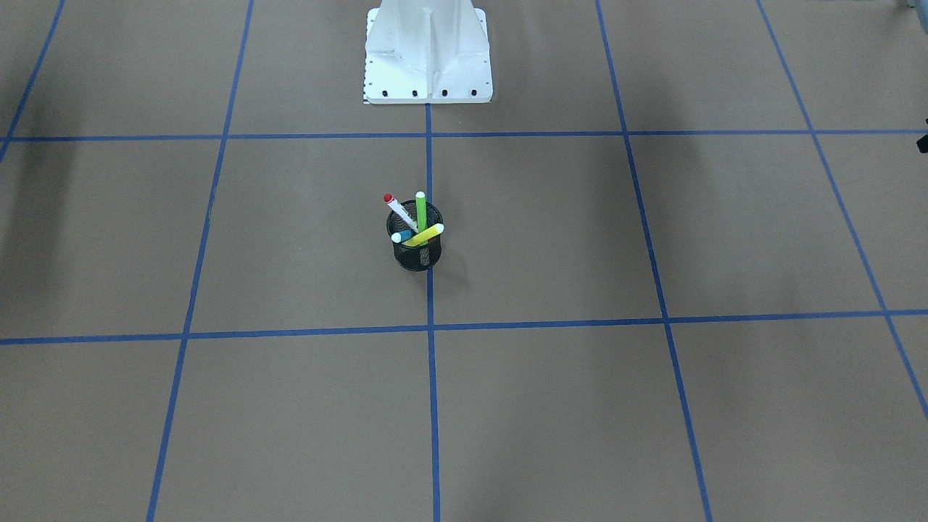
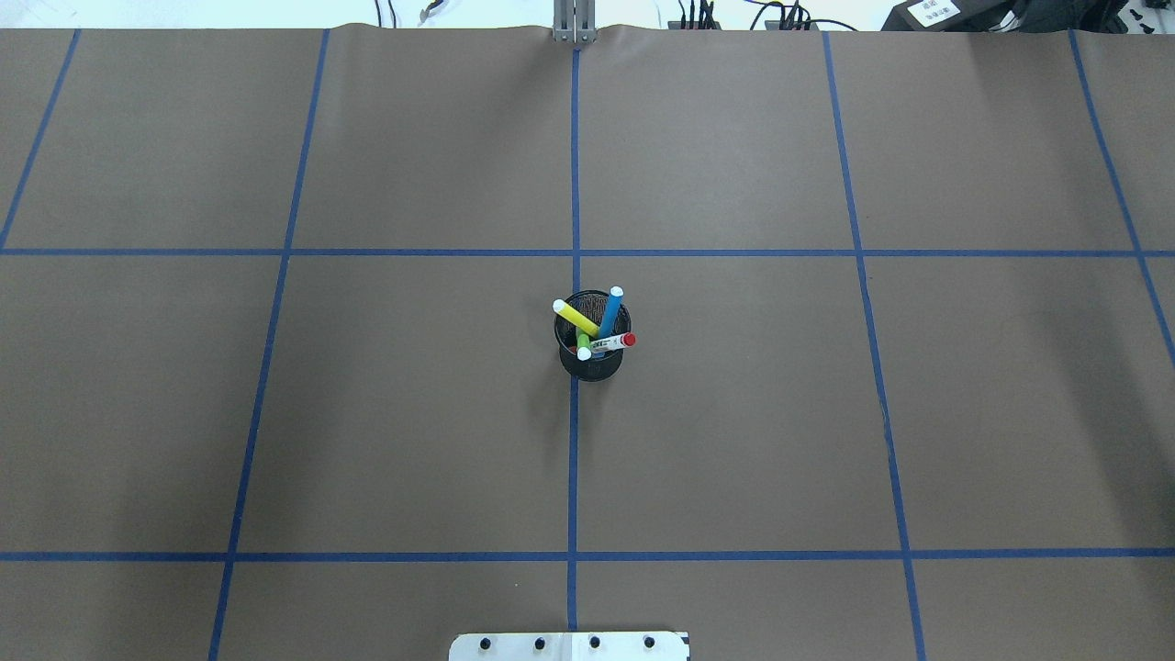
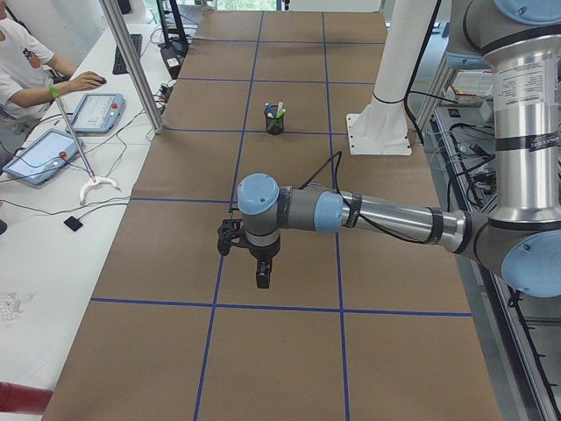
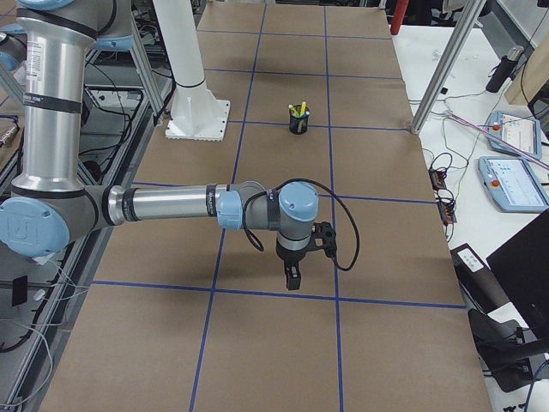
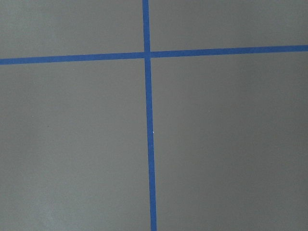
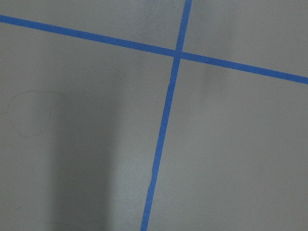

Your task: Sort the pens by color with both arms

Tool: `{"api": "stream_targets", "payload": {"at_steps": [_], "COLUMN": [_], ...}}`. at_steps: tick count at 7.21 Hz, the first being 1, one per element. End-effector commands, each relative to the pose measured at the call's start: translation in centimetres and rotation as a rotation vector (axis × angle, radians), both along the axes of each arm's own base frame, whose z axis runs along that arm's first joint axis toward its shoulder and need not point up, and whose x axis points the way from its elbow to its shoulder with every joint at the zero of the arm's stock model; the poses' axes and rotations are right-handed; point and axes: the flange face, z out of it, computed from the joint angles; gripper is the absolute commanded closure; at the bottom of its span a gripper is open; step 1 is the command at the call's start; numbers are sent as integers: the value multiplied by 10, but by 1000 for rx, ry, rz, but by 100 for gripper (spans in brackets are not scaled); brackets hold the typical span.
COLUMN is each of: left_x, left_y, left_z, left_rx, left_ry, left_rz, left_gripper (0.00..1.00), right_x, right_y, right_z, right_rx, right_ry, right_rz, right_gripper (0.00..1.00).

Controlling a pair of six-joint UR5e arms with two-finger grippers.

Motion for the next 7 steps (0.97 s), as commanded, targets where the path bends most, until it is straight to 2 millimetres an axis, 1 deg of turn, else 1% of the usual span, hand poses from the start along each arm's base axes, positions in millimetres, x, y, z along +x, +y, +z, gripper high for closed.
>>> {"api": "stream_targets", "payload": {"at_steps": [1, 2, 3, 5, 6, 7], "left_x": [1, 1, 1, 1, 1, 2], "left_y": [2, 1, -1, 0, -1, -1], "left_z": [2, -2, 3, 3, 9, 6], "left_rx": [1, 12, 12, 19, 7, 22], "left_ry": [1, 3, 2, 2, 0, 2], "left_rz": [3, 3, 4, 4, 4, 6], "left_gripper": [0, 0, 0, 0, 0, 0], "right_x": [-2, -2, -4, -5, -5, -5], "right_y": [0, -2, -4, -4, -3, -3], "right_z": [-3, -6, -8, -12, -9, -7], "right_rx": [0, 4, 3, 9, 6, 1], "right_ry": [-27, -34, -63, -68, -68, -71], "right_rz": [1, 1, 2, 0, -1, -1], "right_gripper": [1, 1, 1, 1, 1, 1]}}
